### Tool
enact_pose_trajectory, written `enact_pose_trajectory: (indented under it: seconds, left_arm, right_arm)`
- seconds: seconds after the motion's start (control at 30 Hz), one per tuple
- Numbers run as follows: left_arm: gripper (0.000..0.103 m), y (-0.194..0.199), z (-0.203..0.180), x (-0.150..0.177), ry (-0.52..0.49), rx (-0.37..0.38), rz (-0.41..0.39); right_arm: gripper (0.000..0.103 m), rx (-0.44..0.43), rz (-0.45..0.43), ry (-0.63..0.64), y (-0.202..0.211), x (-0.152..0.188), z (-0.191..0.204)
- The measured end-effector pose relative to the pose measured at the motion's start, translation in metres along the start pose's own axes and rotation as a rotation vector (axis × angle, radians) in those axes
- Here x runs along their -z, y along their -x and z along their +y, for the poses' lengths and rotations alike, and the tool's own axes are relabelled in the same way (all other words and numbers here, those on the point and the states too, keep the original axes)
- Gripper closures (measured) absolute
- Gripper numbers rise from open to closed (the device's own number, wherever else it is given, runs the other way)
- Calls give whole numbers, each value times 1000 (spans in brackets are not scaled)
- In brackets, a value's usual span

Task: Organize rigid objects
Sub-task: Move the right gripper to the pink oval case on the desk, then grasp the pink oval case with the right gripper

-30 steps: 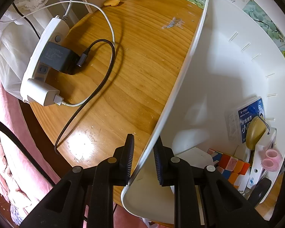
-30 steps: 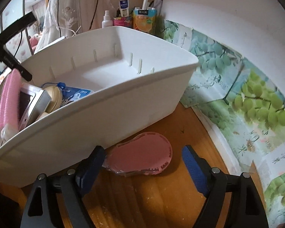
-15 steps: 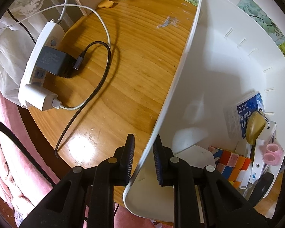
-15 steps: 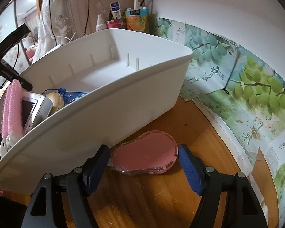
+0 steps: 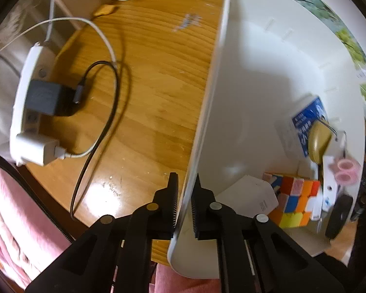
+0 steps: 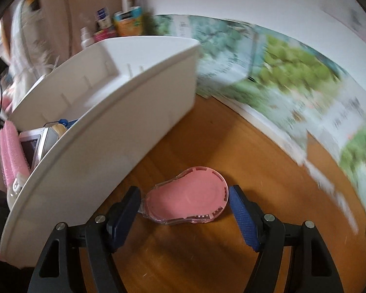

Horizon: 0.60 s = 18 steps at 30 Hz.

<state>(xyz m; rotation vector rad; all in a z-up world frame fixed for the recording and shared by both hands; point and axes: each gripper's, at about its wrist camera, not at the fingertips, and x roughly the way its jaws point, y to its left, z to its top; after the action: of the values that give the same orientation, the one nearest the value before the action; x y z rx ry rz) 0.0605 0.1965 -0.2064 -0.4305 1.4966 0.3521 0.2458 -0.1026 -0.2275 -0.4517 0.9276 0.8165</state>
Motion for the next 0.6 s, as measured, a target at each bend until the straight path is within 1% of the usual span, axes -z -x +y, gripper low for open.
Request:
enact_pose_trajectory:
  seconds: [0.1,0.2,0.23,0.3,0.33,0.37,0.57,0.6]
  left_arm:
    - [99,-1,2,-3,-89,38,15]
    - [101,-2,1,-7,-178,57,32]
    - [101,-3,-1,-8,-227,56,38]
    - [100,-3,-4,-9,-296,49,40]
    - [99,-3,-8,-9,-337,45,39]
    - [98,-3,-11,-10,-364,44,39]
    - [94,-3,-18,-12,-510,45,46]
    - [93,-3,-19,-13,-528,44,45]
  right_arm:
    - [28,45,-6,-100,8,12,5]
    - [28,85,-21,-216,19,26,13]
    - [28,97,-25,-251,22,29,16]
    - [28,126,-41,-336,28,39,25]
    - [28,102,-43,-409,32,44,30]
    - [28,121,-55,-456,36,51,36]
    - [29,227,-104,-609,62,73,62]
    - [58,241,-115,-626,68,75,64]
